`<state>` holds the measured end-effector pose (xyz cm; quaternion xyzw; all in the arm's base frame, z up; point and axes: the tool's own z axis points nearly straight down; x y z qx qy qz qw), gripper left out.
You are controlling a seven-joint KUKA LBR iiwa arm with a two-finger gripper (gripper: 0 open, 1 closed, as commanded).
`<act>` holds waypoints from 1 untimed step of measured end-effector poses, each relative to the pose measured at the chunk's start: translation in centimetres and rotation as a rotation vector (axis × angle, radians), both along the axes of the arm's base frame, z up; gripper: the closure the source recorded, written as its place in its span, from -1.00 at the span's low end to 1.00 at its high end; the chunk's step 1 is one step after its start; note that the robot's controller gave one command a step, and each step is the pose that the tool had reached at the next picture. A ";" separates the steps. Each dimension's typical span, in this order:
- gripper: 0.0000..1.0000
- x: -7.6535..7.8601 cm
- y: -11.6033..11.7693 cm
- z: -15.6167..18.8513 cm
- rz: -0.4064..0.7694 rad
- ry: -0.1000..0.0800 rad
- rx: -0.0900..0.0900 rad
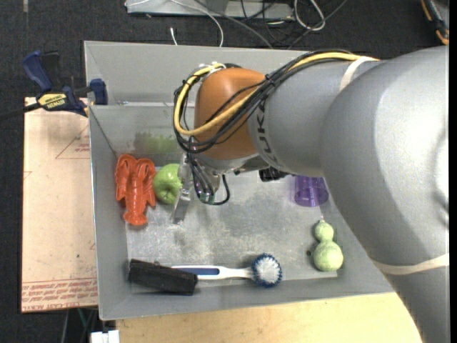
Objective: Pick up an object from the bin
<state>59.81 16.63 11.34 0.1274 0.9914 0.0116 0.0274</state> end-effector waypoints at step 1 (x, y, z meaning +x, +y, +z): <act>1.00 3.3 0.3 -2.3 0.023 -0.061 0.018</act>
Offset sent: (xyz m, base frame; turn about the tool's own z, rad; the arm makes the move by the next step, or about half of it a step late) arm 0.0000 0.0000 0.0000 0.0000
